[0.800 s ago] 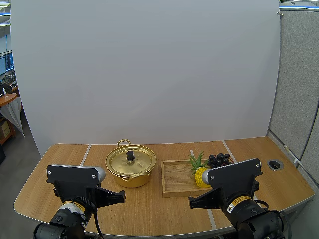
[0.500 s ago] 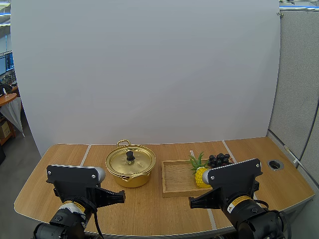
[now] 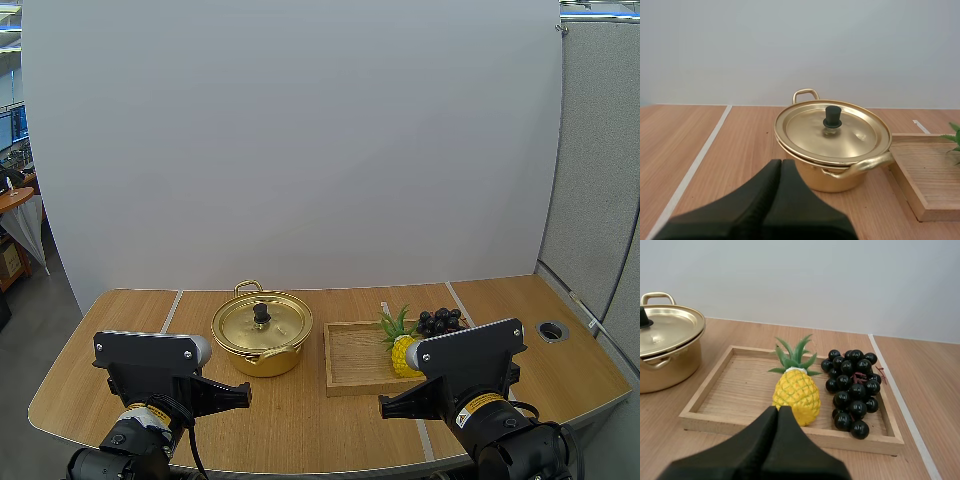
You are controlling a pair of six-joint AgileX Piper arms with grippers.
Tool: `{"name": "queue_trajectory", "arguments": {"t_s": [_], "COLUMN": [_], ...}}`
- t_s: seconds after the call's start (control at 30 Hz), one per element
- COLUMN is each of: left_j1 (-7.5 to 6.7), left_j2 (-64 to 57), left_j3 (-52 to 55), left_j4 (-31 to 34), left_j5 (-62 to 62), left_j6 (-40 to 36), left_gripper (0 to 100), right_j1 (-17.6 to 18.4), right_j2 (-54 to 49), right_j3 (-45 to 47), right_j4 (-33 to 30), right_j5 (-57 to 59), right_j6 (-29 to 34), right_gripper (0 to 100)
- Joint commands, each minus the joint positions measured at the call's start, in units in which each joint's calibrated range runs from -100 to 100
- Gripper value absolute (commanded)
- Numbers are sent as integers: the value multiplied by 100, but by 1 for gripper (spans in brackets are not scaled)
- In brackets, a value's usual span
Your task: Open the pot, put the pineapple inside, and close it
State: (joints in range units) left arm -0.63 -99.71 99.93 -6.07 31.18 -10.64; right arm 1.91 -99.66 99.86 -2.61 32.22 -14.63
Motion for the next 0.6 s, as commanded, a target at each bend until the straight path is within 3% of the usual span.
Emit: {"name": "queue_trajectory", "arguments": {"t_s": [0.0,0.5,0.57], "left_j1": [21,21,21], "left_j2": [-29,-29,-29], "left_j3": [7,7,7], "left_j4": [-55,-55,-55], "left_j5": [-39,-39,-39], "left_j6": [-44,-44,-44], "left_gripper": [0,0,0], "right_j1": [13,13,13], "right_j2": [-34,-34,-34], "right_j3": [14,14,14], "right_j4": [-71,-71,180], "right_j5": [-120,-120,-120], "right_j6": [-23,-23,15], "right_gripper": [0,0,0]}}
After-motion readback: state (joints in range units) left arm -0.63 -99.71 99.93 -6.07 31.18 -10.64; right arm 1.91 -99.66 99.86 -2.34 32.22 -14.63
